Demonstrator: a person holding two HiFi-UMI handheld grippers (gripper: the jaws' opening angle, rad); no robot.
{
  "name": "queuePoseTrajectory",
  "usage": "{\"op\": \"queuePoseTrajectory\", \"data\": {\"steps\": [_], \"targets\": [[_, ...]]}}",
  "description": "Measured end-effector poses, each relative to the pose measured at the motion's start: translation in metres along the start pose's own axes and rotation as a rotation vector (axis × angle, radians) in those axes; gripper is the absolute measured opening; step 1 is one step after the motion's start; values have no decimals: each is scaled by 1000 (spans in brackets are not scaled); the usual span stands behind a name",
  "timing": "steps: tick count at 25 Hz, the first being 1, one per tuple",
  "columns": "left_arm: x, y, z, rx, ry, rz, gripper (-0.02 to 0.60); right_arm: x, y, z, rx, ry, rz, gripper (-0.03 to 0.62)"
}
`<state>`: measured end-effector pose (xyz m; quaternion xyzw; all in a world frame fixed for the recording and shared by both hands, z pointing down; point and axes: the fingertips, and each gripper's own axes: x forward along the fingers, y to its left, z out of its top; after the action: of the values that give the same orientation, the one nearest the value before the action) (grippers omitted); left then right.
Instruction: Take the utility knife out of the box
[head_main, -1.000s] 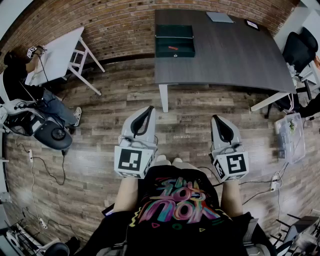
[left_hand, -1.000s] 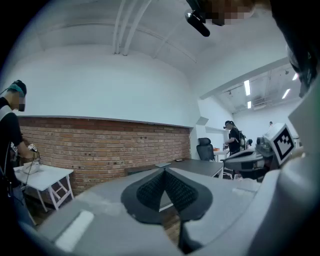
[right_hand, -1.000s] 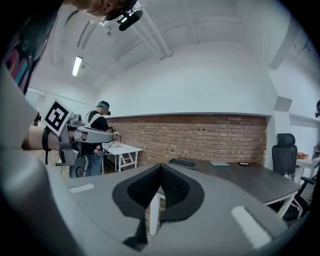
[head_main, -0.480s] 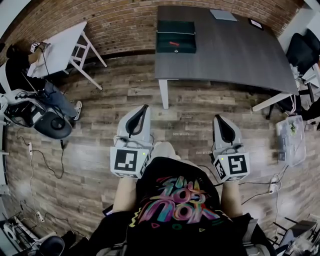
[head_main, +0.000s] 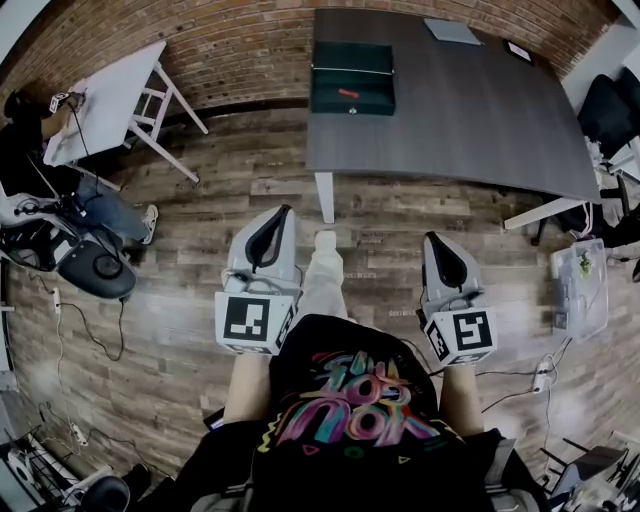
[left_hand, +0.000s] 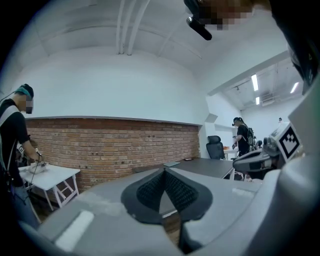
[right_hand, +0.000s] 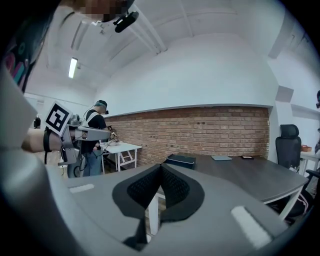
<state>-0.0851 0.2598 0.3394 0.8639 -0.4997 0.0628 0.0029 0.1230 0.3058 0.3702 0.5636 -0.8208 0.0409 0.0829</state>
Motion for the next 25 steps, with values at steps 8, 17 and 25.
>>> {"op": "queuePoseTrajectory", "data": {"steps": [8, 17, 25], "targets": [[98, 48, 14, -7, -18, -49, 0, 93, -27, 17, -11, 9, -14, 0], [195, 100, 22, -62, -8, -93, 0, 196, -66, 44, -28, 52, -38, 0], [259, 143, 24, -77, 14, -126, 0, 273, -78, 57, -23, 50, -62, 0]]}}
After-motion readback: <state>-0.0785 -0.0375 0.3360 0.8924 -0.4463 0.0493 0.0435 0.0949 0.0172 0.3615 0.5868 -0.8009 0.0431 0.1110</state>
